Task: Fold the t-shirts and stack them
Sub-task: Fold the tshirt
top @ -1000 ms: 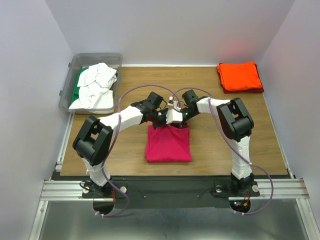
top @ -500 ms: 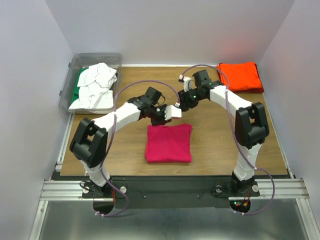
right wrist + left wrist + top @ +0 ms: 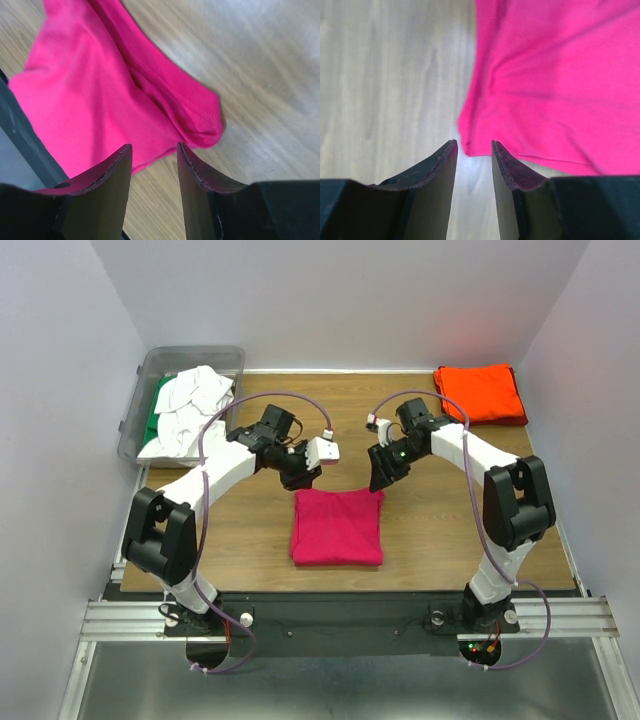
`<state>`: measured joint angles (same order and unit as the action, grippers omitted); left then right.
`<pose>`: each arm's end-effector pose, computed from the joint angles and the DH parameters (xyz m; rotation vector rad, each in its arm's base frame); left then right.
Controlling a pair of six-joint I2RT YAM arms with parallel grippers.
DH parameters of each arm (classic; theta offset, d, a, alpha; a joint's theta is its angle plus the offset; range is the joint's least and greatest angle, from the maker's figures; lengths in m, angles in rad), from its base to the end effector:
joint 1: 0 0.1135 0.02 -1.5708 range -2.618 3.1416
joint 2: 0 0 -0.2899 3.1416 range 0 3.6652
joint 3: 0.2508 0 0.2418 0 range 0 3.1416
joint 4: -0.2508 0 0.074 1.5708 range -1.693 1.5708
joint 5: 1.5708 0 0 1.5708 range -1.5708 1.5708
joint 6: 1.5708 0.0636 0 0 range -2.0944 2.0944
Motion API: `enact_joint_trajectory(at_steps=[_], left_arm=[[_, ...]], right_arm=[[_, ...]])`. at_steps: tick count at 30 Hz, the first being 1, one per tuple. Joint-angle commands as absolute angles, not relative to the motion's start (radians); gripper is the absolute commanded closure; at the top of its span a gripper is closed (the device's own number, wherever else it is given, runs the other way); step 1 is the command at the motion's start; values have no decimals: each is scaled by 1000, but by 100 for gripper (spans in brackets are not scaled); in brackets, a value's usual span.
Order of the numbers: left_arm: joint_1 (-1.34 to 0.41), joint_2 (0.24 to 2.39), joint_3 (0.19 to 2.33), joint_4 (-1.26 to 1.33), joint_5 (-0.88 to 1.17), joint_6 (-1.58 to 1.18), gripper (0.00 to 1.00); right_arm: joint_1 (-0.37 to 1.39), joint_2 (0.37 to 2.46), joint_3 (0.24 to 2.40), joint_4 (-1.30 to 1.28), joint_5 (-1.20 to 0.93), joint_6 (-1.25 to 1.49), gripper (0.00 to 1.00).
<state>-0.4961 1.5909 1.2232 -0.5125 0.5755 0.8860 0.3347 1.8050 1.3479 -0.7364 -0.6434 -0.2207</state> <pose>0.2888 -0.1957 0.2770 1.6652 1.6266 -0.5108 0.3369 0.1576 0.2299 -0.8928 2.5140 0.9148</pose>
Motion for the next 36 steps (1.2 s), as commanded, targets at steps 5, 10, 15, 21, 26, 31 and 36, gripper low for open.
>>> enact_joint_trajectory(at_steps=[5, 10, 15, 21, 26, 31, 36], left_arm=[[-613, 1528, 1132, -562, 727, 890, 55], [-755, 1476, 1014, -493, 700, 856, 55], [-821, 1512, 1000, -459, 692, 841, 54], [-845, 1557, 996, -426, 664, 839, 54], [-847, 1572, 991, -411, 649, 841, 54], [-848, 1583, 988, -407, 643, 842, 54], [-848, 1592, 966, -405, 637, 848, 61]], right_arm=[[337, 1851, 1332, -735, -650, -267, 53], [339, 1868, 1322, -723, -649, -265, 54], [342, 1878, 1304, -723, -655, -270, 54], [348, 1888, 1289, -721, -673, -268, 54], [354, 1902, 1285, -719, -673, -267, 55], [354, 1899, 1299, -718, -692, -261, 81], [353, 1868, 1318, -721, -669, -255, 99]])
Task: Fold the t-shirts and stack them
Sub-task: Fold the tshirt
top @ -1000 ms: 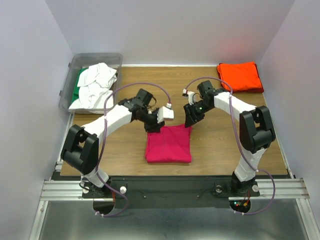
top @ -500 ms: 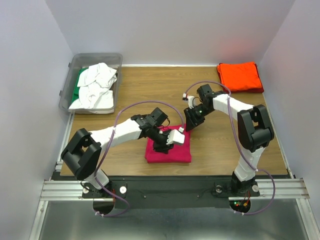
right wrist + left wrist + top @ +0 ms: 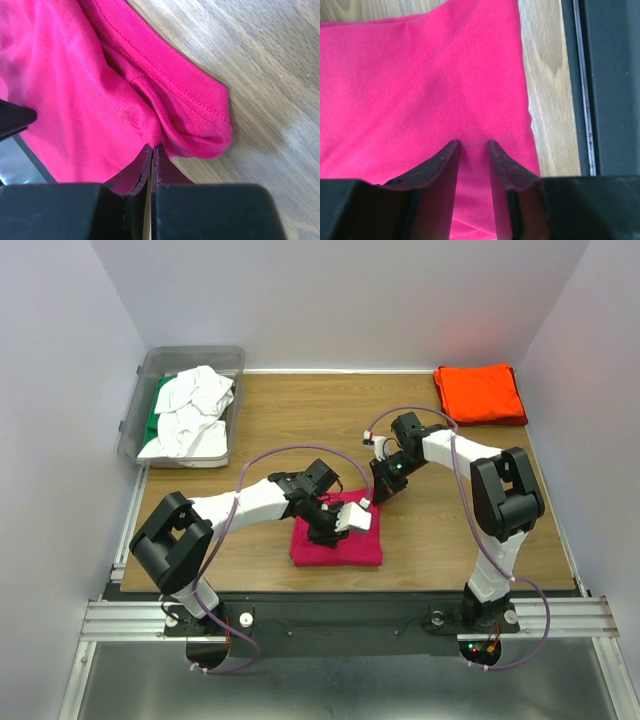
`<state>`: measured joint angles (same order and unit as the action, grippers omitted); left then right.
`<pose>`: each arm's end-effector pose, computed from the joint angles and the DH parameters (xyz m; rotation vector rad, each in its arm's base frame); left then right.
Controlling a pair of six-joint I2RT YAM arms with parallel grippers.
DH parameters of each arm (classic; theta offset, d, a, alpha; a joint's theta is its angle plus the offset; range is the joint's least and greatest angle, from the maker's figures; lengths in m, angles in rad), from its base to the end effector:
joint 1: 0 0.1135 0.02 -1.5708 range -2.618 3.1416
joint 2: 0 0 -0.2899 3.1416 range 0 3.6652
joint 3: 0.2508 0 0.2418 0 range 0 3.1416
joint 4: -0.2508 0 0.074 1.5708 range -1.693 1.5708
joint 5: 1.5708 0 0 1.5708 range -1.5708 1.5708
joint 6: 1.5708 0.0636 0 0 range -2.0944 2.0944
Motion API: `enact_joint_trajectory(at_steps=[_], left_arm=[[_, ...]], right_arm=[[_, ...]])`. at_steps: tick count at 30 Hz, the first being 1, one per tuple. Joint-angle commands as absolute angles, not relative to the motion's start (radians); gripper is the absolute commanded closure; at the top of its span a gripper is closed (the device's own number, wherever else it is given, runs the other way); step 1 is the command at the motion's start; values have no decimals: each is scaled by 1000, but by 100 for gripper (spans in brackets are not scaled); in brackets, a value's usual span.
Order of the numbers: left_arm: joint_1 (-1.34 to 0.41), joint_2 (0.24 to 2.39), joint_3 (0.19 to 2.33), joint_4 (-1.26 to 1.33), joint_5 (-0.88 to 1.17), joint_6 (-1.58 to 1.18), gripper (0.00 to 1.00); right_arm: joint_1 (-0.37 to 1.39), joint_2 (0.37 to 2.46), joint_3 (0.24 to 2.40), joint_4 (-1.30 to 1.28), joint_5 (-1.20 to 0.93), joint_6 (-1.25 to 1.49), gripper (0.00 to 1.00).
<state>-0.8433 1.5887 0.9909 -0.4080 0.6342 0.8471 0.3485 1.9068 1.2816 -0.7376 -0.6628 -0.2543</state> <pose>0.1844 -0.2638 0.2154 1.9997 1.4599 -0.8075 0.3309 0.1619 0.1773 -0.9300 2.6518 0.9790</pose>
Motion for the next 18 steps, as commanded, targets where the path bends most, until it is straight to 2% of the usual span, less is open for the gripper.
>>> enact_joint_trajectory(at_steps=[1, 7, 18], left_arm=[[-848, 1595, 962, -405, 635, 853, 62], [-848, 1603, 943, -422, 630, 876, 72], [-848, 1620, 920, -426, 629, 894, 74]], right_arm=[[354, 1856, 1324, -722, -658, -253, 99], [353, 1841, 1381, -726, -620, -247, 99], [336, 1959, 1414, -689, -535, -258, 99]])
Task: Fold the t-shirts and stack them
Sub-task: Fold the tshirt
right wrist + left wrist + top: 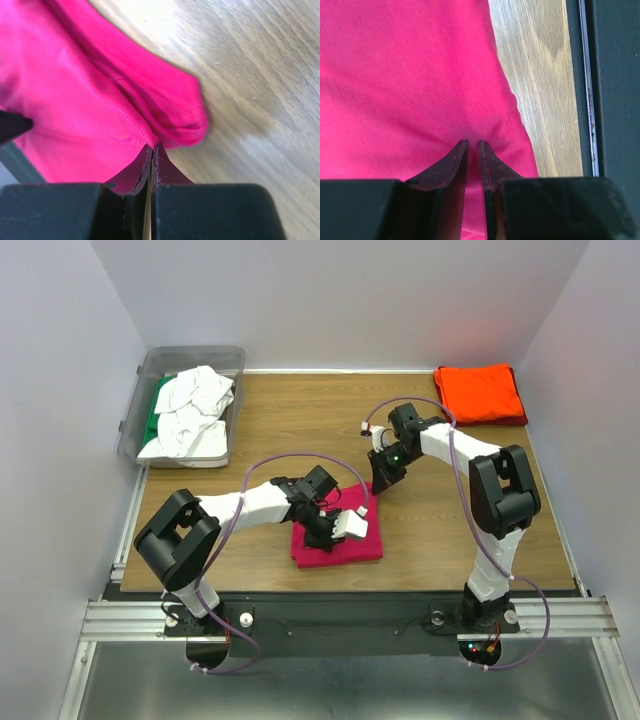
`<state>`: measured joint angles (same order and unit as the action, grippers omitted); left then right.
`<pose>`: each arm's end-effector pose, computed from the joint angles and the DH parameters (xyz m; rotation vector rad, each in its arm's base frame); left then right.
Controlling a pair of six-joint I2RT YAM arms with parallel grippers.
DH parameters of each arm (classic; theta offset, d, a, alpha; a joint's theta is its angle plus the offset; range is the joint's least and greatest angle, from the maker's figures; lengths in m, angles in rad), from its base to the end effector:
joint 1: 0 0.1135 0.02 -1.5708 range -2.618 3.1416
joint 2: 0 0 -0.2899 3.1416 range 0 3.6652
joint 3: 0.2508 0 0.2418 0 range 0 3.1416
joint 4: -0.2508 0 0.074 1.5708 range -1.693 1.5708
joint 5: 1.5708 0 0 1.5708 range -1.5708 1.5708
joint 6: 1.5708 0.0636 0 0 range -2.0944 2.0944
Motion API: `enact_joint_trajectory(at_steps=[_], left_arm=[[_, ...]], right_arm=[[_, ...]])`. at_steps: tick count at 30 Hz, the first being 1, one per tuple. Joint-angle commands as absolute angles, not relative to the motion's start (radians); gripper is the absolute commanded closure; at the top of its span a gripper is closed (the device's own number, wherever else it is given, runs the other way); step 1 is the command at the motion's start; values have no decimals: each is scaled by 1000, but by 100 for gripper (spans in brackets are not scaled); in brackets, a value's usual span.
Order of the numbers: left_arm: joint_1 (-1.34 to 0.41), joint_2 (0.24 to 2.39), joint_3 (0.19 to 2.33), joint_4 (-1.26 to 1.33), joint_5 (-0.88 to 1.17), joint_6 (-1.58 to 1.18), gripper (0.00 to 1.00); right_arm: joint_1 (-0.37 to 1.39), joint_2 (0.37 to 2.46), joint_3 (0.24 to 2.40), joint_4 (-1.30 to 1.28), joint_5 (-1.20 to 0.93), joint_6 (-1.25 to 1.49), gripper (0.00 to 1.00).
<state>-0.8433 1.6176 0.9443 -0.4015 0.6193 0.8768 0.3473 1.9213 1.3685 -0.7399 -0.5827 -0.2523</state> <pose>0.1812 -0.2590 0.1933 2.0500 1.4944 -0.7982 0.3504 0.1640 0.1916 -0.9302 2.6153 0.8492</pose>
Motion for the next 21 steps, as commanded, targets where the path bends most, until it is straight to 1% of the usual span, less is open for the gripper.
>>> enact_joint_trajectory(at_steps=[1, 3, 5, 7, 10, 11, 15, 19, 21], left_arm=[[-848, 1621, 919, -425, 632, 897, 74], [-848, 1618, 923, -428, 635, 893, 72], [-836, 1595, 951, -449, 649, 882, 68], [-802, 1568, 986, -477, 676, 868, 66], [-697, 1523, 1072, -551, 719, 859, 61], [-631, 1511, 1112, -580, 730, 859, 60], [-503, 1516, 1163, -607, 721, 864, 59], [-471, 1549, 1135, -557, 741, 804, 59], [-463, 1577, 1134, -526, 762, 723, 61]], right_arm=[[336, 1970, 1416, -667, -537, -250, 99], [336, 2003, 1424, -657, -541, -238, 99], [336, 2017, 1420, -644, -548, -232, 99], [336, 2017, 1407, -641, -551, -230, 99], [336, 2006, 1388, -632, -546, -229, 99], [334, 1999, 1387, -632, -545, -227, 99], [336, 1985, 1385, -629, -529, -213, 100], [334, 1977, 1400, -611, -486, -151, 99], [334, 1973, 1404, -606, -477, -129, 99]])
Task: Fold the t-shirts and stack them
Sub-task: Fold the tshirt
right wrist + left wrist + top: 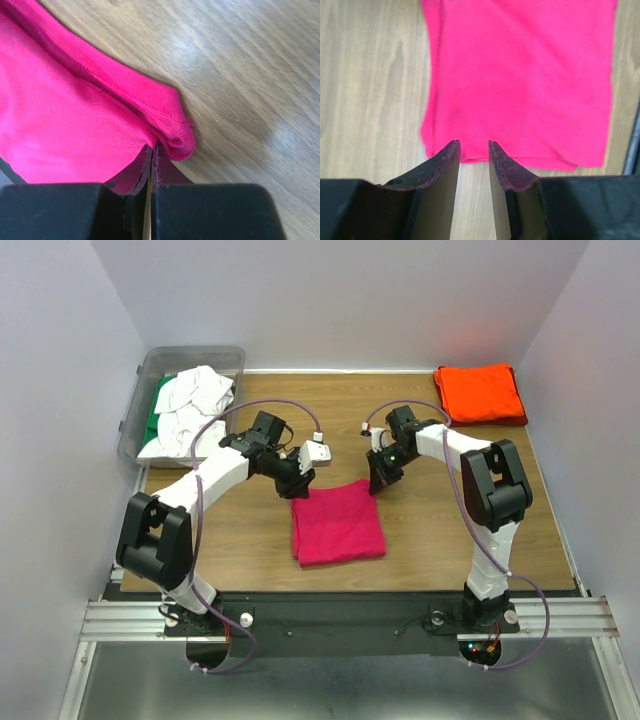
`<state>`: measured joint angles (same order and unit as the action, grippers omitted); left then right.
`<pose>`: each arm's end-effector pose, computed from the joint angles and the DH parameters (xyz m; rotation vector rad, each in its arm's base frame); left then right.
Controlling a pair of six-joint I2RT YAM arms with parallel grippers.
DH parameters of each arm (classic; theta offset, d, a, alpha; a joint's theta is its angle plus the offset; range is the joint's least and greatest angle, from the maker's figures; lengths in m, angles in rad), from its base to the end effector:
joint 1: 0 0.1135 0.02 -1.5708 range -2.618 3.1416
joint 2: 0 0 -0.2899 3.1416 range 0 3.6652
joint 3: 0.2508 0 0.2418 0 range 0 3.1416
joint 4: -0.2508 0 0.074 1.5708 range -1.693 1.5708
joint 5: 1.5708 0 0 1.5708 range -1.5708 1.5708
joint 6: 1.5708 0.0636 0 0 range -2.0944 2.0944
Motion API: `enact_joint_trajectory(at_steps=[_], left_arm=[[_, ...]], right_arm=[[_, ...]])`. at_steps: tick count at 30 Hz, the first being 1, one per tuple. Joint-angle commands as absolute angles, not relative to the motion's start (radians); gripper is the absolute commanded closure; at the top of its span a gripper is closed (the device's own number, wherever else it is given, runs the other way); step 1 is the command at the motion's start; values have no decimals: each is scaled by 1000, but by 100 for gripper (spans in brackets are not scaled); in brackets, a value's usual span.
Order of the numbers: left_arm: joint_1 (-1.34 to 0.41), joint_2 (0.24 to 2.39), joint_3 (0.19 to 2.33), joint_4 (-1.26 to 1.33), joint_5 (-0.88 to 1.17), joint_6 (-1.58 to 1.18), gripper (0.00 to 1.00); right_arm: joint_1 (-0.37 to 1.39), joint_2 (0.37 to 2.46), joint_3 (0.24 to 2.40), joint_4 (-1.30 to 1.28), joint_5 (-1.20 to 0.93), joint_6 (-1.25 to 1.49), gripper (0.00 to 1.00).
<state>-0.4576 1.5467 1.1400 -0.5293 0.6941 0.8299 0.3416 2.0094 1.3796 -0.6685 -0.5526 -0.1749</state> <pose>0.2734 -0.1800 0.2668 1.6103 1.6874 -0.6824 0.3678 0.1662 0.1631 -0.8218 2.6841 0.8246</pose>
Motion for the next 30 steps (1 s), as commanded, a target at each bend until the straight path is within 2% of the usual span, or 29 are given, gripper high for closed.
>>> enact_joint_trajectory(at_steps=[1, 4, 7, 11, 15, 17, 18, 19, 21, 24, 26, 30], left_arm=[[-447, 1594, 1132, -509, 773, 697, 61], [-408, 1724, 1144, -433, 795, 611, 65], [-353, 1865, 1222, -404, 766, 563, 72], [-290, 1992, 1322, -402, 735, 537, 77], [-245, 2019, 1449, -428, 756, 538, 78], [-233, 1982, 1477, -437, 805, 541, 77], [-227, 1961, 1480, -434, 814, 529, 74], [-216, 1916, 1483, -425, 842, 517, 71], [-207, 1861, 1471, -396, 883, 445, 63], [-210, 1747, 1379, -243, 975, 315, 60], [-224, 1711, 1326, -85, 1049, 133, 59], [-285, 1742, 1243, 69, 1091, -33, 61]], right_arm=[[334, 1970, 1402, -597, -474, -114, 99], [328, 1971, 1408, -589, -453, -84, 100], [318, 1986, 1425, -586, -424, -68, 99], [299, 2002, 1456, -583, -403, -57, 99], [288, 2017, 1522, -580, -379, -54, 99], [284, 2014, 1583, -584, -396, -38, 92], [282, 1993, 1600, -584, -408, -34, 86], [281, 1973, 1609, -583, -417, -25, 67], [282, 1912, 1637, -583, -429, -18, 55], [282, 1864, 1651, -577, -495, -3, 53], [282, 1848, 1640, -562, -572, 67, 55], [287, 1856, 1516, -439, -793, 173, 59]])
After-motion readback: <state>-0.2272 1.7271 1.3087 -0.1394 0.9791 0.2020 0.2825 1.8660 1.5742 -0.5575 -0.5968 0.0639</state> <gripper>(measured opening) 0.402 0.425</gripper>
